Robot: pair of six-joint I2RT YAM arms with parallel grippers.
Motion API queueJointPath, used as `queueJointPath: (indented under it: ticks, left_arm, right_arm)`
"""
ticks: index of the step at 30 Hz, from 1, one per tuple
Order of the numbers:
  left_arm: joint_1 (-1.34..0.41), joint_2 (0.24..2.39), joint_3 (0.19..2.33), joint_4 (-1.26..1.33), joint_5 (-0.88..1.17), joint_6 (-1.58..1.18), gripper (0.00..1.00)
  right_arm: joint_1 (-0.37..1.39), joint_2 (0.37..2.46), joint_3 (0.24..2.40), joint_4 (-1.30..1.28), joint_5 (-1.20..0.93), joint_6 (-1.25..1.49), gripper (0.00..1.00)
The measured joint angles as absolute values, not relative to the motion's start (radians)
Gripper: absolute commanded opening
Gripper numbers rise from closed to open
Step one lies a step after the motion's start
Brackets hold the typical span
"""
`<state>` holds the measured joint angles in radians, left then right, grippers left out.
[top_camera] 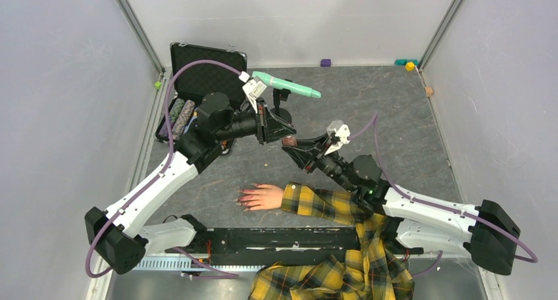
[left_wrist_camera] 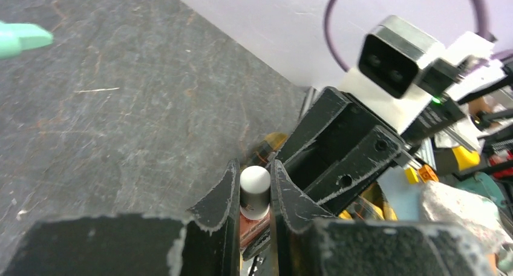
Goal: Paint the nails
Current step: Screw the nail polish bottle.
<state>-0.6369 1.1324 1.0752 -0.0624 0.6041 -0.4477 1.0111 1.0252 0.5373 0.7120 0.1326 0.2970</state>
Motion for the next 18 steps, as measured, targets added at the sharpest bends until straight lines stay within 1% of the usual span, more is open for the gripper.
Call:
queueJointPath:
  ticks: [3,12,18]
  left_arm:
    - [-0.641,1.132,1.076,-0.033,0.674,-0.443,0.02]
    - [-0.669,1.102,1.076,0.056,0.852,-0.432,0.02]
    - [-0.705,1.085,1.076,0.113,0.931,-0.431,0.02]
  right_arm:
    - [0.987,0.997,0.493,0.786,0.047,0.353,0.0]
    - [0.974,0.932,0.428,0.931,-0.116,0.473,0.0]
    - [0.974,0.907,0.397,1.029,-0.211,0.542,0.0]
